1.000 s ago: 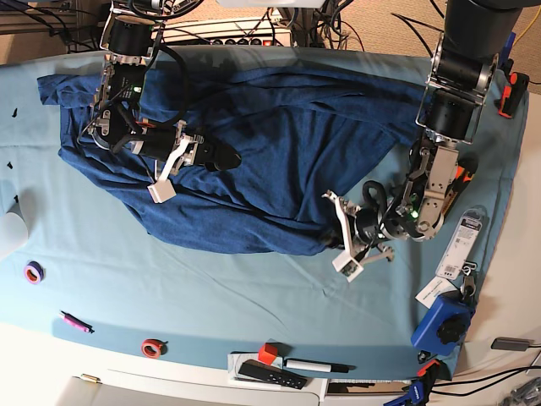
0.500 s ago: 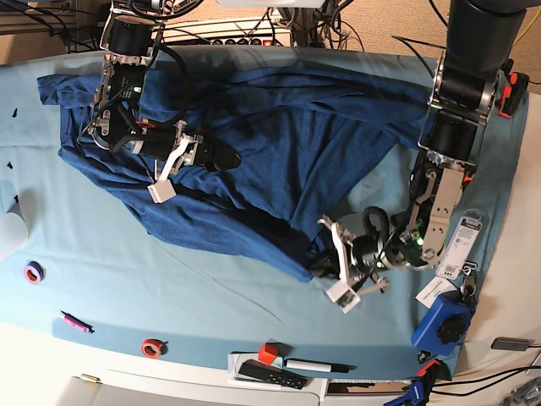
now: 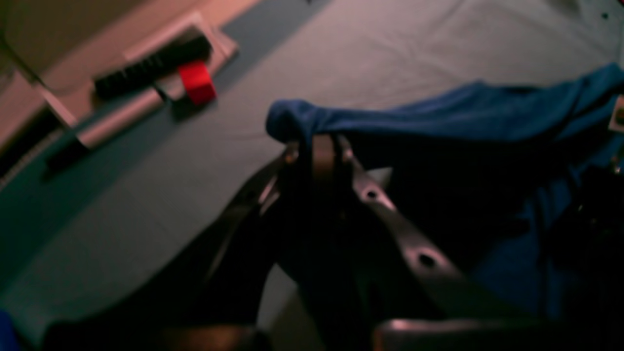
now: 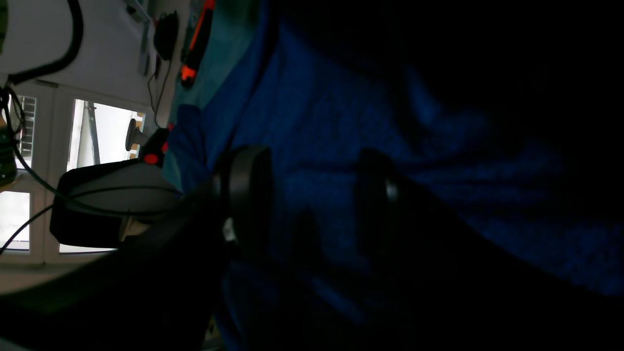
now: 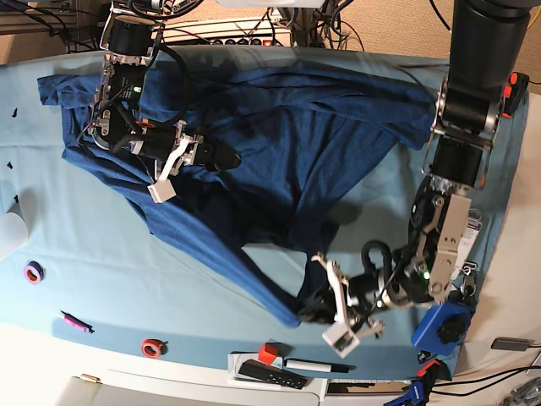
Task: Layout the t-shirt on the table in an organized manner, then fold the t-shirt properly
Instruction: 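Lower both grippers onto the shirt body and pinch the fabric, then pull the pinched fabric with both grippers toward the shirt's hem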
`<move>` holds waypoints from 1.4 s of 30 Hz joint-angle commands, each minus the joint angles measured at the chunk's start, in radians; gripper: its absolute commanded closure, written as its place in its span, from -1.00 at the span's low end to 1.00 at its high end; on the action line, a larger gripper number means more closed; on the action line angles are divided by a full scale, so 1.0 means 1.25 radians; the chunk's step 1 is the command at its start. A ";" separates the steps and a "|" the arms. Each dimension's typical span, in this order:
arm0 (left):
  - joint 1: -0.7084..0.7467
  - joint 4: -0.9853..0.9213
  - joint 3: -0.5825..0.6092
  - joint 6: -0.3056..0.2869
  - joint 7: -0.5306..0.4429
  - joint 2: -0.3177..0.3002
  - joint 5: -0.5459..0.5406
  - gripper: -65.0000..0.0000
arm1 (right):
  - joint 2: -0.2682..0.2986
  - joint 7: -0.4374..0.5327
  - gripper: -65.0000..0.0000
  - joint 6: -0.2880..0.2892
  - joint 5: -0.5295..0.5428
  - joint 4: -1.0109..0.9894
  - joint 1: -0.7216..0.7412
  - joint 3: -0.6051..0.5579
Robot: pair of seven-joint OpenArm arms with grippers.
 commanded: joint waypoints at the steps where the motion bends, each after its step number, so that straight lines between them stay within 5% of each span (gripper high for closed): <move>1: -0.038 0.015 -0.005 -0.002 -0.022 0.011 -0.015 1.00 | 0.006 0.014 0.12 0.001 0.022 0.015 0.013 0.002; 19: -0.060 0.001 0.008 0.023 -0.040 0.281 0.083 1.00 | 0.006 0.014 0.12 0.001 0.021 0.015 0.013 0.002; 21: -0.063 -0.012 0.041 0.060 -0.054 0.283 0.135 0.82 | 0.006 0.014 0.12 0.001 0.021 0.015 0.013 0.002; 24: -0.065 -0.038 0.097 0.145 -0.070 0.280 0.219 -0.01 | 0.007 0.017 0.12 0.001 0.021 0.015 0.013 0.004; 26: -0.064 -0.052 0.128 0.213 -0.070 0.276 0.242 -0.31 | 0.006 0.032 0.12 0.001 0.009 0.015 0.015 0.009; 35: -0.045 -0.067 0.167 0.232 -0.063 0.211 0.253 -0.36 | 0.007 0.057 0.12 0.001 -0.048 0.015 0.117 0.171; 42: -0.022 -0.067 0.167 0.233 -0.063 0.151 0.249 -0.36 | 0.016 0.159 0.12 0.001 -0.325 0.006 0.224 0.273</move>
